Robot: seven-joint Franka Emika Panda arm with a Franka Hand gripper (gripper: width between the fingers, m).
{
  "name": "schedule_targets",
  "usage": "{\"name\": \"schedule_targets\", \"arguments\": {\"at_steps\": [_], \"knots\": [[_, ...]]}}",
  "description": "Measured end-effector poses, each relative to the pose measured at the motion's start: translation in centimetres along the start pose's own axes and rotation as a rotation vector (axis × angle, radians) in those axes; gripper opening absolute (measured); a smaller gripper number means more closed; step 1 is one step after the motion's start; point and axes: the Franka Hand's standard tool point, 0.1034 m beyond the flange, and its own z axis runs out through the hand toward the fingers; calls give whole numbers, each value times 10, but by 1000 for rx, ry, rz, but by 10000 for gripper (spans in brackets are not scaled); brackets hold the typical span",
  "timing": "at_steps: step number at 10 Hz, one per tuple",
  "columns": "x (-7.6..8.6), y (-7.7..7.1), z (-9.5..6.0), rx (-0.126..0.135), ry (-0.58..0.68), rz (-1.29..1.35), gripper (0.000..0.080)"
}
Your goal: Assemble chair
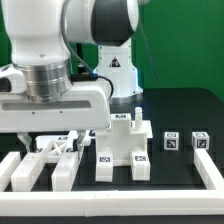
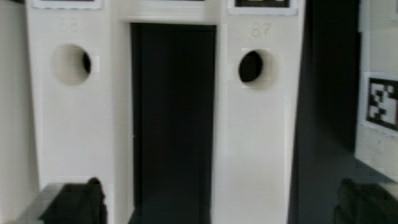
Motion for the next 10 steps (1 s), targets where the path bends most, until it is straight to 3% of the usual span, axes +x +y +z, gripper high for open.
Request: {"name": "schedule_targets", "arguments": {"at_steps": [6,10], "knots": [[-10,-11,29,-2,-23,-10,649],[-8,-13,33,-5,-12,-14,649]]}}
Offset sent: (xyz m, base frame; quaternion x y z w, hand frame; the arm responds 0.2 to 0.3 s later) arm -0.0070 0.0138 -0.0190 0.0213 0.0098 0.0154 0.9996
